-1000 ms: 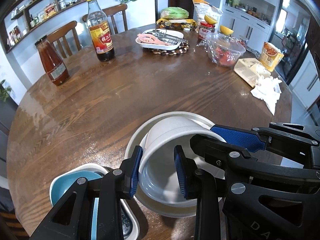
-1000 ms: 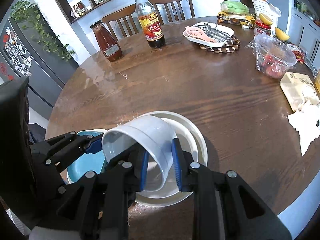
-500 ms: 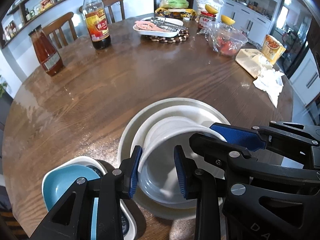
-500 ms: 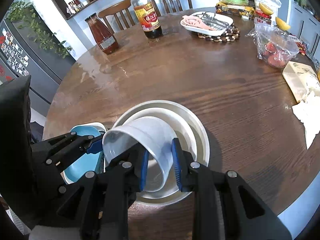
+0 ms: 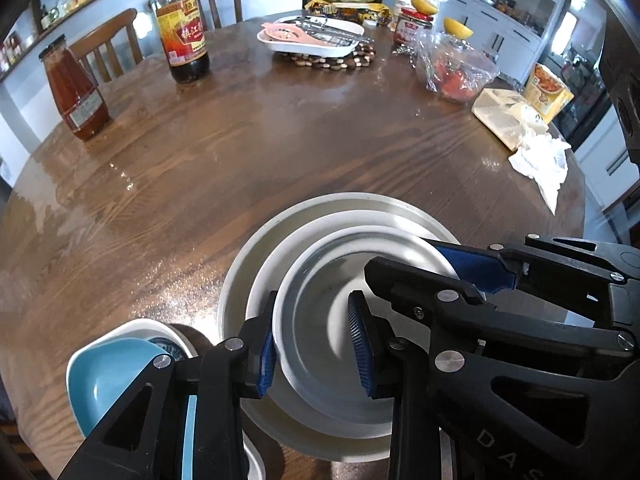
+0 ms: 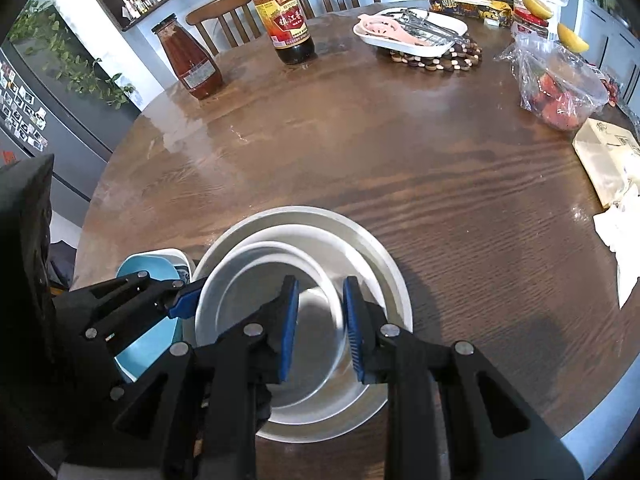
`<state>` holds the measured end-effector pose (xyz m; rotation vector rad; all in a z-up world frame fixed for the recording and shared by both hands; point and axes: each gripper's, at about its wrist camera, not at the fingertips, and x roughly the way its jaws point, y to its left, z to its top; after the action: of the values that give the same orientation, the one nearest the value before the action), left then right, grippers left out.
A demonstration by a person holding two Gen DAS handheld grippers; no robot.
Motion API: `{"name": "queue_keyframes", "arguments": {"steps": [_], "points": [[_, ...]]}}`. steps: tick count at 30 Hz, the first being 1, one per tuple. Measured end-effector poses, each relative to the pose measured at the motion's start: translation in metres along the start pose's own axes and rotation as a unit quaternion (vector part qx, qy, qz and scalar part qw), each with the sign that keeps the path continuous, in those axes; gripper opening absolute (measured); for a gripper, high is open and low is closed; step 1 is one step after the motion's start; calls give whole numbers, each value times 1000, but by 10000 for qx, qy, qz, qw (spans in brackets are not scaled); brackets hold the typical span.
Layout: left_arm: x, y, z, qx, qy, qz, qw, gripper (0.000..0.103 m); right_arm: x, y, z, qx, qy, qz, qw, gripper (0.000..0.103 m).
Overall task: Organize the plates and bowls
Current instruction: 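Carry the deep bowl and lower it into the white bowl stack with both grippers, then open both grippers and withdraw them from the bowl stack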
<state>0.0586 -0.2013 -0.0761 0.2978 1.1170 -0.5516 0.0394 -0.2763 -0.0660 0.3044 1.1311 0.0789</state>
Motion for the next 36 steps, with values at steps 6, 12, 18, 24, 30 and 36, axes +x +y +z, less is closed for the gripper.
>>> {"name": "queue_keyframes", "arguments": {"steps": [6,12,18,24,30,36], "points": [[2,2,3,-23,-42,6,10000,33,2,-2,3,11,-47,36,10000,26],[5,4,9,-71,-142,-34,9999,33,4,-3,9,-8,-104,24,9999,26],[5,5,14,-81,-182,-66,9998,33,5,-4,15,-31,-171,17,9998,24],[0,4,12,-56,-200,-111,9997,33,2,-3,14,-66,-234,32,9997,34],[-12,1,11,-31,-297,-196,9994,50,-9,2,13,-153,-370,-20,9992,52],[-28,-2,11,24,-474,-183,9987,54,-25,1,10,-169,-572,-88,9982,62]]}}
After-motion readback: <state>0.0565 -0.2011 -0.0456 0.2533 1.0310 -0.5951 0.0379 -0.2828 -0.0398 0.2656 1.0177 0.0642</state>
